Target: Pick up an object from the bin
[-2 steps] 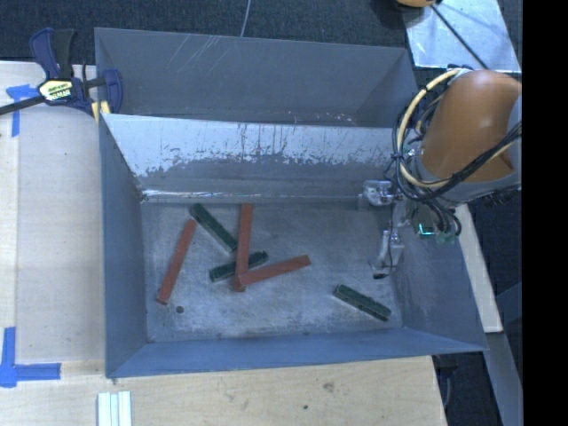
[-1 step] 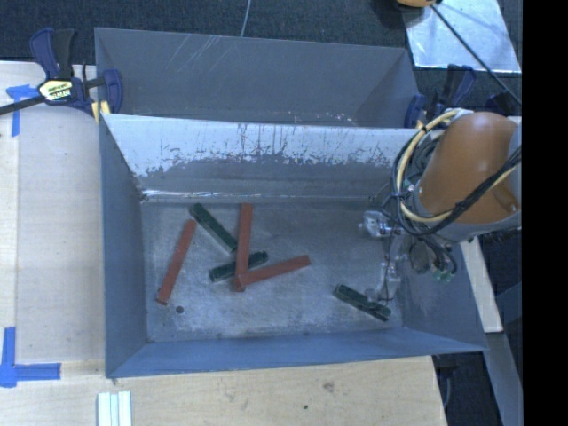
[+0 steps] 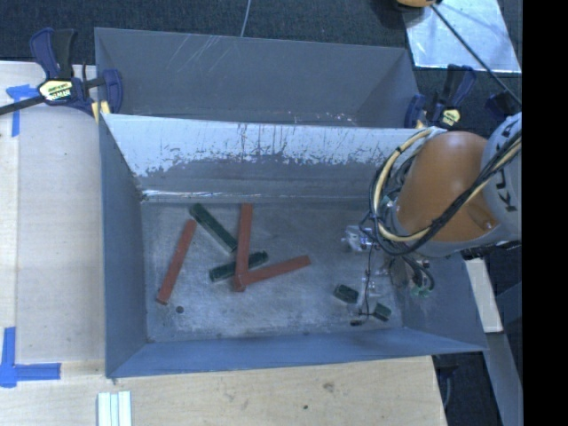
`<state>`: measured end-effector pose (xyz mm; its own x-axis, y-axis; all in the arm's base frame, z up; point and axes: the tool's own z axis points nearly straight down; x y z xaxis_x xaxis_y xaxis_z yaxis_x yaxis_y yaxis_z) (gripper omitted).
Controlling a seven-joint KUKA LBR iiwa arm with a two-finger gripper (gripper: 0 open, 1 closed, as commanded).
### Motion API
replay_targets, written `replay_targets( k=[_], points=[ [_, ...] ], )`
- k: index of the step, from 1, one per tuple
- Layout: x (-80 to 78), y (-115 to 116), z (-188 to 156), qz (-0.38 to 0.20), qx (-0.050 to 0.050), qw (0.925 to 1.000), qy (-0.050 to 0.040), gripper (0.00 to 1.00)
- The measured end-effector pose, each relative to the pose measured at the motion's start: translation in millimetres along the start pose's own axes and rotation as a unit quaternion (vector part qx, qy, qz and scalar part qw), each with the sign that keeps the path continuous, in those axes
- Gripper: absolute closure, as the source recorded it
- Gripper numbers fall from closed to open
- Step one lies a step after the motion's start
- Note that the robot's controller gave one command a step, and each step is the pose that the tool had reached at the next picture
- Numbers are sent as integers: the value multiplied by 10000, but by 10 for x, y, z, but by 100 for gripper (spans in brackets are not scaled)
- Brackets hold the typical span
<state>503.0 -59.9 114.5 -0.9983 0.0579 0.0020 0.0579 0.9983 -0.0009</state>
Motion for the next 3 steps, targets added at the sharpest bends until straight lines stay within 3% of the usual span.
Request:
replay_targets(
  k=[1, 2, 3],
  points=[
    [-18, 92, 99, -39, -10, 10000, -45, 0],
    [-229, 14, 389, -81, -1, 10000, -30, 0],
    [35, -293, 443, -1480, 0, 9890, -22, 100]
  ],
)
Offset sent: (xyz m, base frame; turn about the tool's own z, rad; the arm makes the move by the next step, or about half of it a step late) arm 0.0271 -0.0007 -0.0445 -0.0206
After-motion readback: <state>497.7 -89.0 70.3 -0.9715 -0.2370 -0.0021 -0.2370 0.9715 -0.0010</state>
